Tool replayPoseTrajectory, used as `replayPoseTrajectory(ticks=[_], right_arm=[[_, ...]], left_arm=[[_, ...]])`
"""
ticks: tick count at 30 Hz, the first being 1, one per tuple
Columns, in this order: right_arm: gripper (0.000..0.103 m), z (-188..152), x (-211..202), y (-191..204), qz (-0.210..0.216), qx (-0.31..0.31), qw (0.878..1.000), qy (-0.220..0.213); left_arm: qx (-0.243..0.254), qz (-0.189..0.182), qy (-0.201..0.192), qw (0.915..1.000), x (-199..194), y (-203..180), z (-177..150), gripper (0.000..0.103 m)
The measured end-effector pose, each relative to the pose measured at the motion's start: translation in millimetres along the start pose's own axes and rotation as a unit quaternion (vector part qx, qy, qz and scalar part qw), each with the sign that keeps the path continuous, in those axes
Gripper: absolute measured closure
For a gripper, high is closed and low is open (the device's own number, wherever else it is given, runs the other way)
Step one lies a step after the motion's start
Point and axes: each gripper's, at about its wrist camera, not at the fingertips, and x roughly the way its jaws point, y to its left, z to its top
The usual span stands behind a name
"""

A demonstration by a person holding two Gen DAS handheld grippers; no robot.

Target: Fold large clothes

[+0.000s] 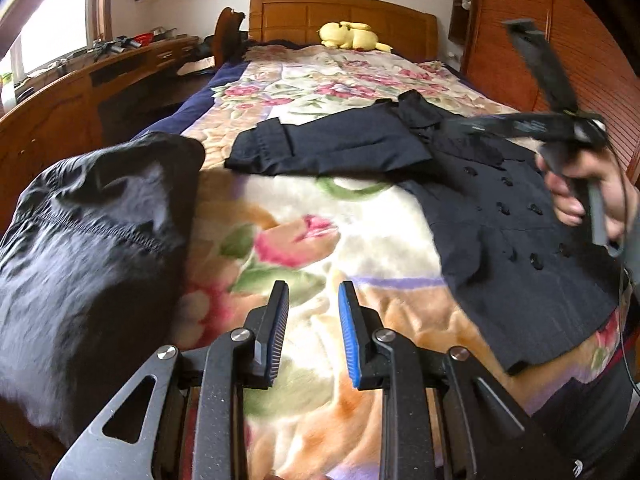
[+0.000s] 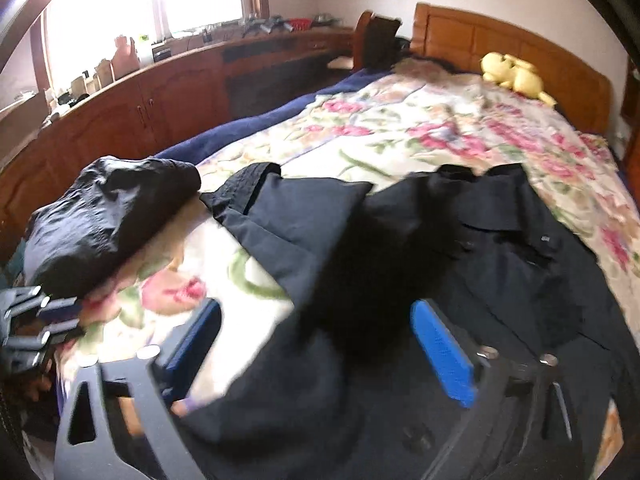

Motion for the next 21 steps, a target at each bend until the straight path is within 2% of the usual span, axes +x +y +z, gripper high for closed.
replayPoseTrajectory(ticks=[2, 8, 10, 12, 14, 17, 21], right_arm=[[0.04, 6, 21, 0, 0.005, 0.015, 1.0, 0.01], [0.043, 23, 68, -5, -0.012, 0.047, 0.998, 0.037], [0.051, 23, 87, -10, -0.012, 0.065, 0.996, 0.052], [0.081, 23, 102, -11, -0.016, 0.068, 0.995, 0.064], [0.094, 19, 107, -14, -0.007, 0.077, 0.995, 0.067], [0.098, 20, 100, -21, -0.021, 0.087, 0.995, 0.041], [0.098, 12, 58, -39, -0.038, 0.108, 0.993, -0.021]], left_arm=[[-0.003, -0.001, -0.003, 1.0, 0, 3, -5, 0.077], [0.005, 0.003, 0.0, 1.0, 7, 6, -13, 0.077], [0.005, -0.004, 0.0, 1.0, 8, 5, -15, 0.077], [0.005, -0.005, 0.001, 1.0, 8, 3, -16, 0.077], [0.005, -0.009, 0.002, 0.9999, 7, 0, -17, 0.077], [0.009, -0.008, 0.003, 0.9999, 5, -7, -19, 0.077], [0.004, -0.013, 0.001, 0.9999, 1, -15, -22, 0.077]])
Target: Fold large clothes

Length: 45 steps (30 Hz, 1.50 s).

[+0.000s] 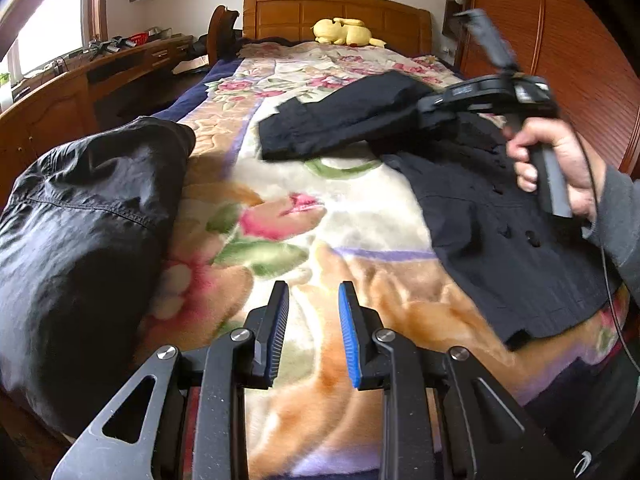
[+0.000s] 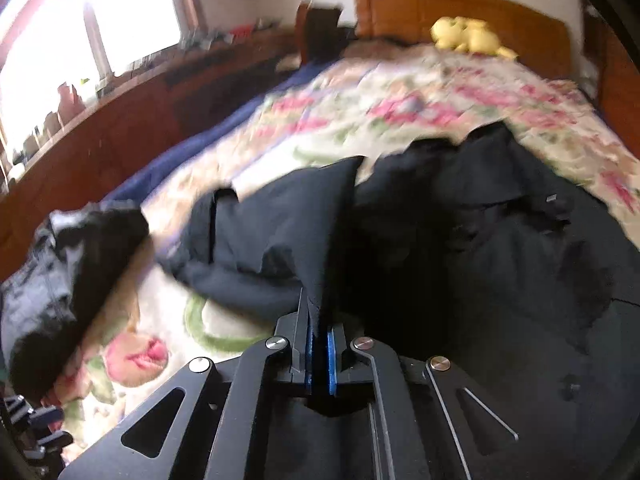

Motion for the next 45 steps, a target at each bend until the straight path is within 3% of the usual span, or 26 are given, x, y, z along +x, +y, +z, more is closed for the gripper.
replayPoseTrajectory(ticks=[4, 8, 12, 13, 15, 16, 18, 20, 25, 30, 37, 45], right_arm=[[0.098, -18, -57, -45, -0.039, 0.035, 0.997, -0.05], [0.098, -46, -69, -89, -0.076, 0.042, 0.996, -0.02], [0.092, -67, -74, -102, -0.12, 0.006, 0.993, -0.003], [0.089, -71, -79, -104, -0.119, 0.004, 0.993, -0.007], [0.063, -72, -86, -104, -0.14, -0.003, 0.99, -0.016], [0.055, -73, -90, -102, -0.145, -0.013, 0.989, -0.022], [0.046, -73, -93, -94, -0.139, -0.031, 0.99, -0.027], [0.045, -70, -90, -85, -0.113, -0.046, 0.992, -0.019], [0.045, -68, -59, -51, -0.02, -0.079, 0.997, 0.002], [0.045, -63, -6, -2, 0.057, -0.123, 0.99, 0.04], [0.045, -50, 58, 45, 0.079, -0.166, 0.979, 0.089], [0.046, -38, 123, 72, 0.001, -0.235, 0.963, 0.13]], left_arm=[[-0.008, -0.017, -0.013, 0.9998, -7, -14, 1, 0.077], [0.0, -0.006, -0.033, 0.9994, -14, -32, 7, 0.077], [0.001, -0.003, -0.042, 0.9991, -16, -43, 14, 0.077], [0.0, -0.002, -0.044, 0.999, -16, -45, 16, 0.077], [-0.004, -0.002, -0.046, 0.9989, -16, -47, 18, 0.077], [-0.006, -0.003, -0.048, 0.9988, -16, -48, 19, 0.077], [-0.01, -0.006, -0.049, 0.9987, -16, -49, 19, 0.077], [-0.012, -0.003, -0.051, 0.9986, -16, -50, 19, 0.077], [-0.022, 0.003, -0.048, 0.9986, -19, -41, 17, 0.077], [-0.026, 0.016, -0.046, 0.9985, -24, -26, 14, 0.077], [-0.032, 0.03, -0.043, 0.9981, -25, -8, 4, 0.077], [-0.038, 0.039, -0.041, 0.9977, -24, 4, -3, 0.077]])
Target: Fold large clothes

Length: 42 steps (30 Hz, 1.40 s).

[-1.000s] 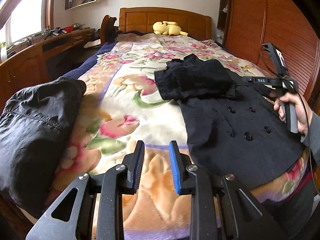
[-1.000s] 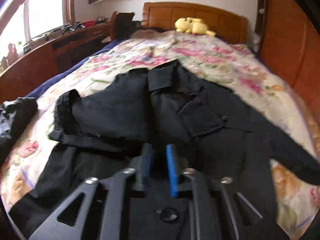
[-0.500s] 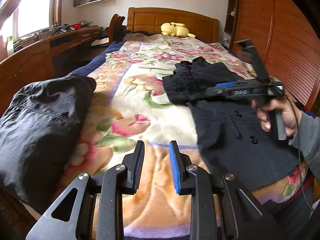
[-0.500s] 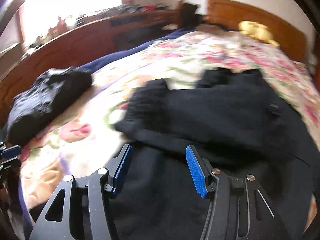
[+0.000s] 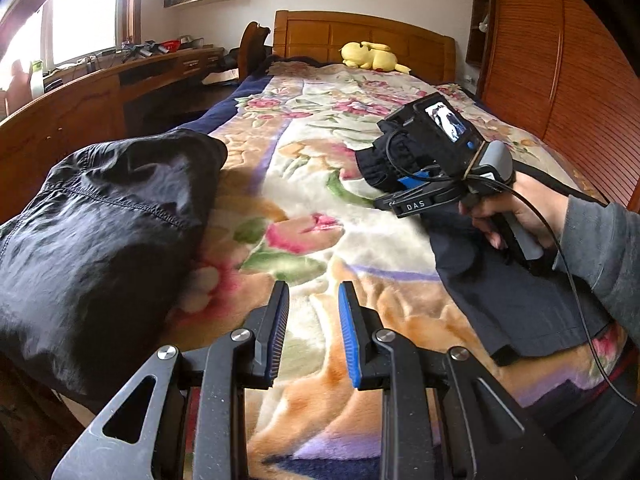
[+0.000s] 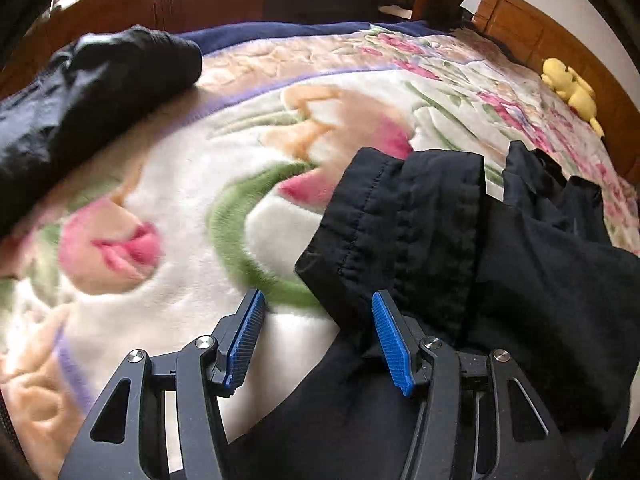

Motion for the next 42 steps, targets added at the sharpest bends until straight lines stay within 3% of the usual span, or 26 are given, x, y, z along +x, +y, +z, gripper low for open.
replayPoseTrajectory(ticks=[1, 3, 7, 10, 15, 23, 29, 32, 37, 42], right_arm=[[0.049, 2, 3, 0, -0.01, -0.004, 1.0, -0.002], [0.093, 11, 8, 2, -0.042, -0.005, 0.999, -0.006], [0.097, 14, -11, -15, -0.061, 0.032, 0.996, -0.052], [0.097, 4, -50, -38, -0.073, 0.061, 0.99, -0.102], [0.098, -44, -120, -75, -0.071, 0.114, 0.98, -0.148], [0.098, -92, -169, -97, -0.101, 0.156, 0.967, -0.172], [0.098, -143, -211, -115, -0.1, 0.248, 0.94, -0.213], [0.098, -169, -228, -107, -0.098, 0.266, 0.932, -0.225], [0.098, -216, -229, -95, -0.071, 0.316, 0.924, -0.205], [0.098, -243, -240, -79, -0.063, 0.333, 0.918, -0.206]], left_arm=[[-0.001, 0.0, 0.0, 1.0, 0, 1, 0, 0.077], [-0.003, 0.0, -0.001, 1.0, -1, 1, 0, 0.077], [0.002, -0.004, -0.003, 1.0, -4, -5, 0, 0.077], [0.006, -0.008, -0.003, 0.9999, -5, -14, 2, 0.077], [0.014, -0.027, -0.014, 0.9994, -8, -38, 9, 0.077], [0.045, -0.051, -0.024, 0.9974, -11, -89, 21, 0.077], [0.06, -0.057, -0.019, 0.9964, -13, -109, 24, 0.077], [0.063, -0.058, -0.02, 0.9961, -13, -115, 25, 0.077], [0.062, -0.062, -0.017, 0.996, -12, -122, 26, 0.077], [0.066, -0.063, -0.011, 0.9957, -11, -130, 23, 0.077]])
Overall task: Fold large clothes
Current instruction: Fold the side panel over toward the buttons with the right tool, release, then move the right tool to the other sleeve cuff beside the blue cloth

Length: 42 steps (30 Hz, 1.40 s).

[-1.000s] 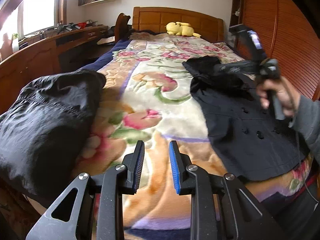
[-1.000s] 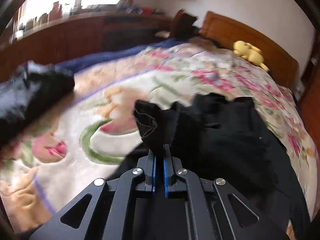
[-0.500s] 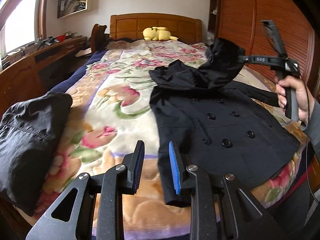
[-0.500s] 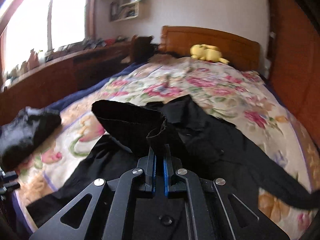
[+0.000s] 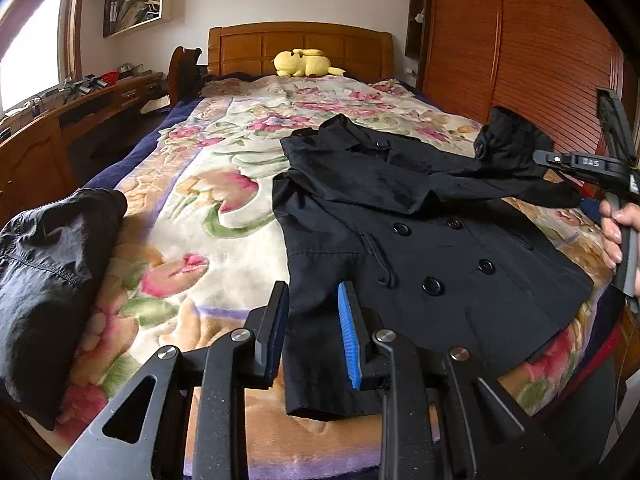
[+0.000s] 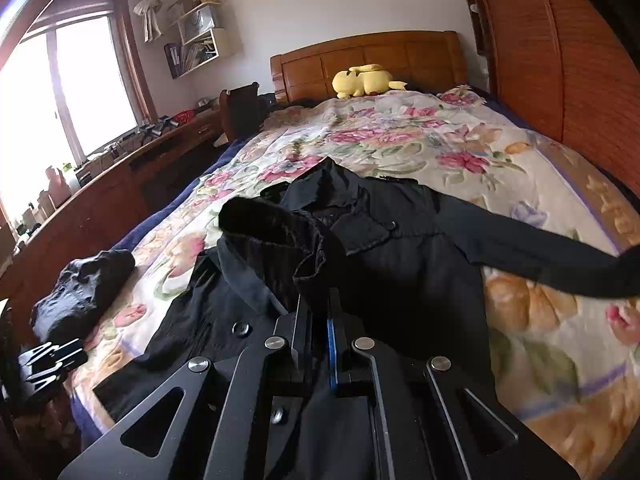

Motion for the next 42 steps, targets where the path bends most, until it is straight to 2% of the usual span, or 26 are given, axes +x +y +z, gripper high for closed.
replayPoseTrajectory(ticks=[5, 13, 17, 19, 20, 21, 23, 29, 36, 39, 42], right_arm=[[0.098, -17, -27, -9, 0.023, 0.03, 0.999, 0.011], [0.097, -53, -40, -10, -0.011, -0.016, 0.999, 0.05], [0.096, -56, -46, -4, -0.022, -0.034, 0.997, 0.066], [0.09, -61, -49, -3, -0.02, -0.044, 0.996, 0.069], [0.08, -62, -51, -3, -0.015, -0.048, 0.996, 0.069], [0.064, -64, -54, -3, -0.007, -0.051, 0.997, 0.063], [0.051, -70, -58, -4, -0.016, -0.062, 0.997, 0.048], [0.049, -72, -65, 0, -0.044, -0.095, 0.994, 0.038], [0.045, -62, -70, 24, -0.056, -0.158, 0.986, 0.0], [0.045, -57, -66, 18, -0.051, -0.146, 0.988, -0.002], [0.045, -59, -54, -2, -0.056, -0.123, 0.991, 0.021]], left_arm=[[0.002, 0.0, 0.001, 1.0, -3, -3, 0, 0.077], [-0.02, -0.01, -0.003, 0.9998, -2, -1, 2, 0.077], [-0.018, -0.009, -0.003, 0.9998, -1, -5, 2, 0.077], [-0.013, -0.008, -0.002, 0.9999, 1, -10, 1, 0.077], [-0.01, -0.008, 0.0, 0.9999, 3, -13, 1, 0.077], [-0.005, -0.01, 0.002, 0.9999, 5, -17, 1, 0.077], [0.003, -0.013, 0.005, 0.9999, 8, -24, 0, 0.077], [0.023, -0.031, 0.017, 0.9991, 17, -50, -5, 0.077], [0.033, -0.055, 0.029, 0.9975, 28, -75, -11, 0.077], [0.03, -0.069, 0.033, 0.9966, 34, -83, -11, 0.077], [0.026, -0.081, 0.036, 0.9957, 39, -91, -11, 0.077]])
